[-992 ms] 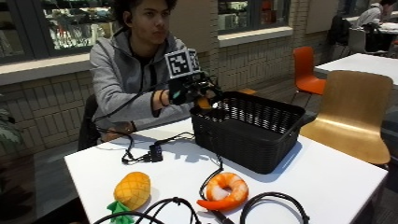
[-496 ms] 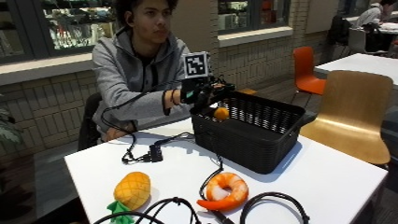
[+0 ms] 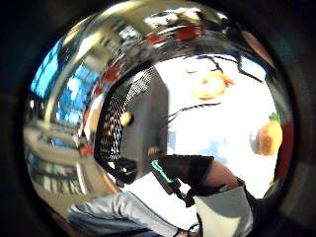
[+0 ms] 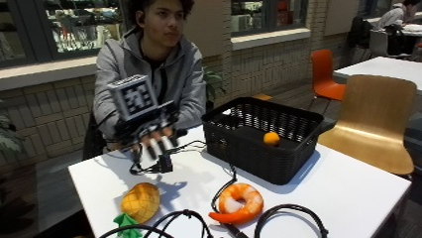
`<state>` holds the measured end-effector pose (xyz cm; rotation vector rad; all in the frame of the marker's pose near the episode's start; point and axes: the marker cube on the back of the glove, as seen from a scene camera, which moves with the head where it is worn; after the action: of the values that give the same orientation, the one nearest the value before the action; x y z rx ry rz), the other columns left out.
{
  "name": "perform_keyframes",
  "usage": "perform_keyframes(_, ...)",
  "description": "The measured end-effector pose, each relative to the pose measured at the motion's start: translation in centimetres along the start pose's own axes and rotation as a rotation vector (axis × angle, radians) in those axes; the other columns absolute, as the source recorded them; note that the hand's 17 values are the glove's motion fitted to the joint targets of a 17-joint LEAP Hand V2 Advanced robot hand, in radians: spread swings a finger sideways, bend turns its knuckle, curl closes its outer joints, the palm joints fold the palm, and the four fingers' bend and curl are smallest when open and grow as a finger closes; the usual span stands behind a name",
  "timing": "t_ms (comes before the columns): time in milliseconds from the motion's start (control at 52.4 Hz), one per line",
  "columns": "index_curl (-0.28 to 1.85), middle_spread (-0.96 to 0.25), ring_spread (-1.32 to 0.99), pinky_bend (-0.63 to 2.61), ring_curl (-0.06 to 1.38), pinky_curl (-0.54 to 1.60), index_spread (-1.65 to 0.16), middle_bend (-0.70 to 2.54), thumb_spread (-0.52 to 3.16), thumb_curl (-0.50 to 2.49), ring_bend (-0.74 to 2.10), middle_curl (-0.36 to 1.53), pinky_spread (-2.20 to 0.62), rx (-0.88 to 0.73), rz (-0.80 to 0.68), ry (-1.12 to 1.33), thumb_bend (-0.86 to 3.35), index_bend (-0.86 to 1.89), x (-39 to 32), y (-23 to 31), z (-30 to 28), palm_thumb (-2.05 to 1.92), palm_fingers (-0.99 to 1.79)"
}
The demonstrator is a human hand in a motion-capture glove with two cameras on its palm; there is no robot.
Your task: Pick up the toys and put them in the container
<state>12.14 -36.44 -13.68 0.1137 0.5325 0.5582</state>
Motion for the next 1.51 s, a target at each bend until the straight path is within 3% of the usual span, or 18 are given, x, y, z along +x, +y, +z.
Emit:
perform_keyframes(115, 0.27, -0.02, -0.16, 0.64, 0.26, 0.38, -0.25, 0.18, 1.1, 0.29, 0.3, 0.37, 0.0, -0.01, 0.255, -0.011, -0.03, 0.12, 8.2, -1.1, 3.2, 0.02, 0.2)
perform_keyframes(210, 0.25, 0.01, -0.14, 0.83, 0.3, 0.44, -0.25, 0.13, 1.09, 0.3, 0.37, 0.36, 0.01, -0.092, 0.444, -0.037, -0.03, 0.05, 9.7, -1.2, 6.6, 0.0, 0.05)
perform_keyframes(458, 0.22, 0.04, -0.07, 1.19, 0.33, 0.5, -0.26, 0.12, 1.13, 0.3, 0.46, 0.31, 0.0, -0.212, 0.554, -0.08, -0.02, 0.11, 8.3, -2.3, 11.1, -0.01, -0.02)
perform_keyframes(649, 0.18, 0.09, -0.07, 1.4, 0.42, 0.52, -0.27, 0.12, 1.38, 0.37, 0.84, 0.26, -0.13, -0.181, 0.562, -0.078, 0.19, 0.12, 7.5, -3.0, 11.8, 0.32, 0.07)
perform_keyframes(840, 0.28, 0.03, -0.13, 1.31, 0.45, 0.45, -0.24, 0.19, 1.48, 0.46, 0.98, 0.26, -0.25, 0.01, 0.491, -0.037, 0.32, 0.36, 7.1, -3.3, 12.2, 0.54, 0.49)
perform_keyframes(992, 0.36, -0.04, -0.2, 1.22, 0.48, 0.43, -0.23, 0.26, 1.35, 0.55, 1.0, 0.31, -0.31, 0.069, 0.414, 0.039, 0.34, 0.45, 6.7, -3.5, 11.3, 0.69, 0.62)
perform_keyframes(1145, 0.45, -0.11, -0.26, 1.13, 0.49, 0.41, -0.22, 0.35, 1.11, 0.66, 0.96, 0.38, -0.35, 0.094, 0.323, -0.034, 0.29, 0.61, 5.6, -2.8, 9.7, 0.74, 0.72)
perform_keyframes(1355, 0.57, -0.17, -0.3, 1.13, 0.53, 0.43, -0.21, 0.43, 0.87, 0.77, 0.97, 0.47, -0.37, 0.035, 0.056, -0.193, 0.25, 0.71, -2.1, -1.7, 3.8, 0.76, 0.71)
perform_keyframes(1508, 0.64, -0.2, -0.32, 1.16, 0.56, 0.44, -0.2, 0.45, 0.76, 0.84, 0.99, 0.52, -0.37, 0.169, -0.238, -0.23, 0.23, 0.72, -12.8, 1.2, 0.7, 0.77, 0.68)
